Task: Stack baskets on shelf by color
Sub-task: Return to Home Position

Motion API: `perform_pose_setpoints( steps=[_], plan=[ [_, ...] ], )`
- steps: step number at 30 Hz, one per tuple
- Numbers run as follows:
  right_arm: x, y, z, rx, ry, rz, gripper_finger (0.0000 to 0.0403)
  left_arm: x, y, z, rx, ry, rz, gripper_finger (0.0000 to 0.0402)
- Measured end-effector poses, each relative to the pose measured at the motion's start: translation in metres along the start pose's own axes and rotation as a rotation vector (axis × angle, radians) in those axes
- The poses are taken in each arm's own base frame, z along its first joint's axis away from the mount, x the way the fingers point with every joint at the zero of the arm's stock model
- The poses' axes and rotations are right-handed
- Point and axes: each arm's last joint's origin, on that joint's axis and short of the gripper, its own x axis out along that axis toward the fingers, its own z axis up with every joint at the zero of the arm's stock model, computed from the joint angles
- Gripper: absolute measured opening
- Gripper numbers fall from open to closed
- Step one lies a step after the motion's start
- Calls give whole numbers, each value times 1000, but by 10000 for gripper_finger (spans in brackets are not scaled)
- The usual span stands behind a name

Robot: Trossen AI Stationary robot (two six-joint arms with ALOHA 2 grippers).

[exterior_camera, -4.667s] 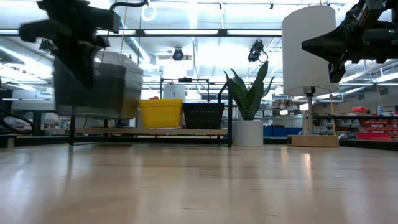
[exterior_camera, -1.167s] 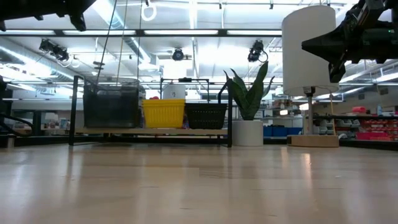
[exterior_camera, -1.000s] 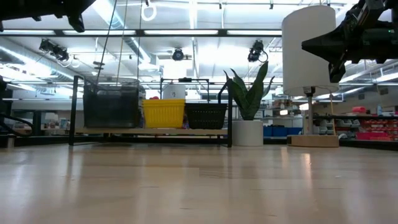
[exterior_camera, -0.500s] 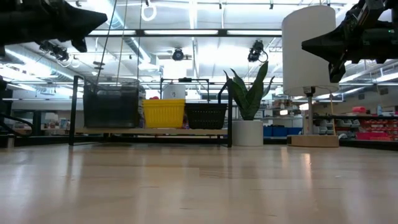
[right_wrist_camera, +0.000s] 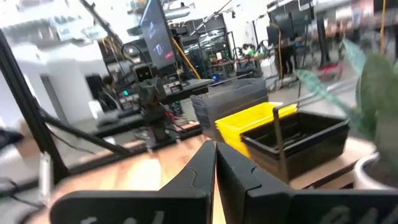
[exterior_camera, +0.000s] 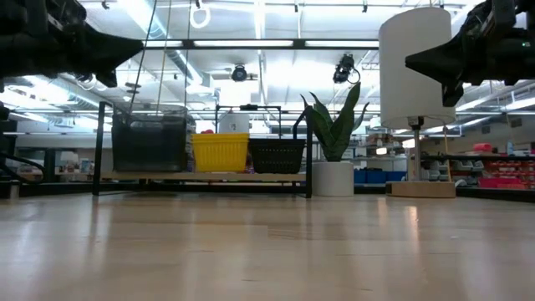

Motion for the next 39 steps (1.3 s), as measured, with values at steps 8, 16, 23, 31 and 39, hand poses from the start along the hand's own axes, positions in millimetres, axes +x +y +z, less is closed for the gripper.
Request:
perform_pose_setpoints(
  steps=[8, 16, 23, 31, 39],
  plan=[
    [0, 0, 0, -90, -2, -2, 19, 0, 0, -5, -127, 54, 2, 18],
    [0, 0, 0, -88, -2, -2, 19, 0, 0, -5, -381, 53, 9, 17],
    [0, 0, 0, -88, -2, -2, 19, 0, 0, -5, -376, 53, 9, 15],
    [0, 0, 0, -87, -2, -2, 19, 0, 0, -5, -375, 53, 9, 29],
    [0, 0, 0, -88, -2, -2, 19, 0, 0, -5, -375, 53, 9, 18]
  ],
)
